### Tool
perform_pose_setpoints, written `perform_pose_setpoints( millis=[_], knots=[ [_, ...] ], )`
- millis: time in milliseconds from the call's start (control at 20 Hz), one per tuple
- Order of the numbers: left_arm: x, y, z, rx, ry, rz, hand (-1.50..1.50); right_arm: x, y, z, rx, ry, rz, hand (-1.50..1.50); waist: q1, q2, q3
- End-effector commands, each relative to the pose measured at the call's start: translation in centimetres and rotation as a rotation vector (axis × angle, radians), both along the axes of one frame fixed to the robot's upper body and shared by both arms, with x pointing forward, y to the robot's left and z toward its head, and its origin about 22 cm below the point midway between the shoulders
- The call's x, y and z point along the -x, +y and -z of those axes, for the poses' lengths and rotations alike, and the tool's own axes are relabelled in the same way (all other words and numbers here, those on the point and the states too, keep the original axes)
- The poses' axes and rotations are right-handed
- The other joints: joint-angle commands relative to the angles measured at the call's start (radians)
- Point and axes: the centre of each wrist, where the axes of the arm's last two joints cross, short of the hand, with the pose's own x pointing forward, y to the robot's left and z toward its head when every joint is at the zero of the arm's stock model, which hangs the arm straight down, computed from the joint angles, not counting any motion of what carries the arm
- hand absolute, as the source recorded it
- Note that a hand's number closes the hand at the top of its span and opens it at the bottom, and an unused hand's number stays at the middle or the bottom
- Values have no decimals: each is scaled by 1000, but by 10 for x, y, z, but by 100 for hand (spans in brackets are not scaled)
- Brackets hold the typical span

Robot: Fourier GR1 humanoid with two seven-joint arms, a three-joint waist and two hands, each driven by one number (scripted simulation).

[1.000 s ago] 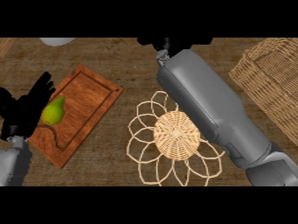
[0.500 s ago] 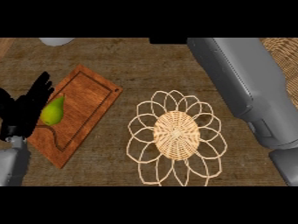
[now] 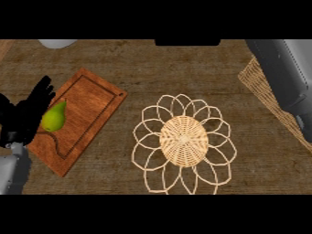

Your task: Pick the lemon from the placemat and place it in the basket

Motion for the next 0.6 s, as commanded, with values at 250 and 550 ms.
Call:
perform_pose_setpoints(
  millis=[250, 550],
  knots=[
    [14, 1, -7, -3, 2, -4, 0, 7, -81, 29, -94, 67, 146, 150, -1, -5, 1],
    [3, 14, -8, -3, 9, -7, 0, 31, -103, 53, -92, 67, 135, 150, -10, -4, 1]
  ],
)
